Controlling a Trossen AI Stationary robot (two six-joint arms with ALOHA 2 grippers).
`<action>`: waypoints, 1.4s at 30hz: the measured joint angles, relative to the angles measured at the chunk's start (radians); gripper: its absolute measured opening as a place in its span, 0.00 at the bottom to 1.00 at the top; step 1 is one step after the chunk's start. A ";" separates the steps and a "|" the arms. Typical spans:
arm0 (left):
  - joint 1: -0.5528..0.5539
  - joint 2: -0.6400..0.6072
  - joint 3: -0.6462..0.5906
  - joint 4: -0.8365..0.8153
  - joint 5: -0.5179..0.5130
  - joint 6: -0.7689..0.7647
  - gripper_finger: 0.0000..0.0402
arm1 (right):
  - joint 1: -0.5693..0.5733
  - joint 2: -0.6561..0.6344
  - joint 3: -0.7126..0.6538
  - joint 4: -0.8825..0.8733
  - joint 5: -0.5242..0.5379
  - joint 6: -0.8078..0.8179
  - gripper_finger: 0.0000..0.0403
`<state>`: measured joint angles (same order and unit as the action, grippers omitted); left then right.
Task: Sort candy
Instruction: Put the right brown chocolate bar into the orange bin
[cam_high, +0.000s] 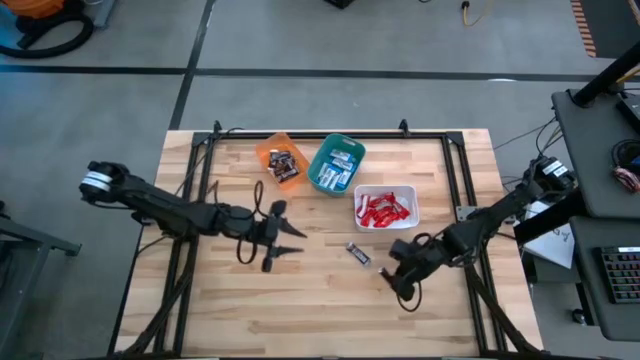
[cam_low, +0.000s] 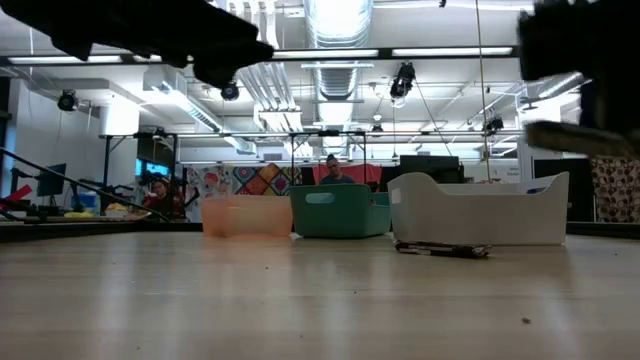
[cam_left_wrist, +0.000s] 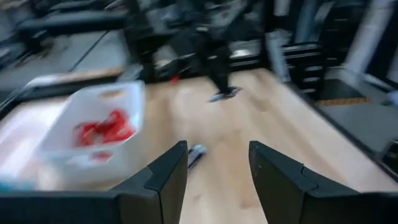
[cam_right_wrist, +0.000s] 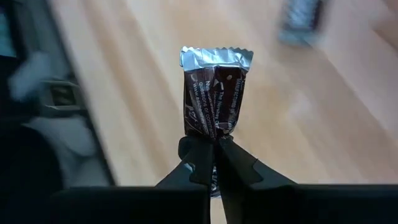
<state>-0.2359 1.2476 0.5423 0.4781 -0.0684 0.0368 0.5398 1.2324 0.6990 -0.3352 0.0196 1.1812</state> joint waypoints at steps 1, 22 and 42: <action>0.000 0.029 0.000 0.044 0.034 0.026 0.39 | -0.005 0.000 0.000 0.041 0.008 -0.018 0.02; 0.000 0.570 0.204 0.490 0.271 0.289 0.39 | -0.137 0.157 0.000 0.486 -0.131 -0.222 0.02; 0.024 0.698 0.362 0.448 0.339 0.321 0.39 | -0.157 0.156 0.000 0.538 -0.185 -0.248 0.02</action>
<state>-0.2122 1.9457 0.9043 0.9262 0.2703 0.3576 0.3832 1.3888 0.6991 0.2024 -0.1650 0.9333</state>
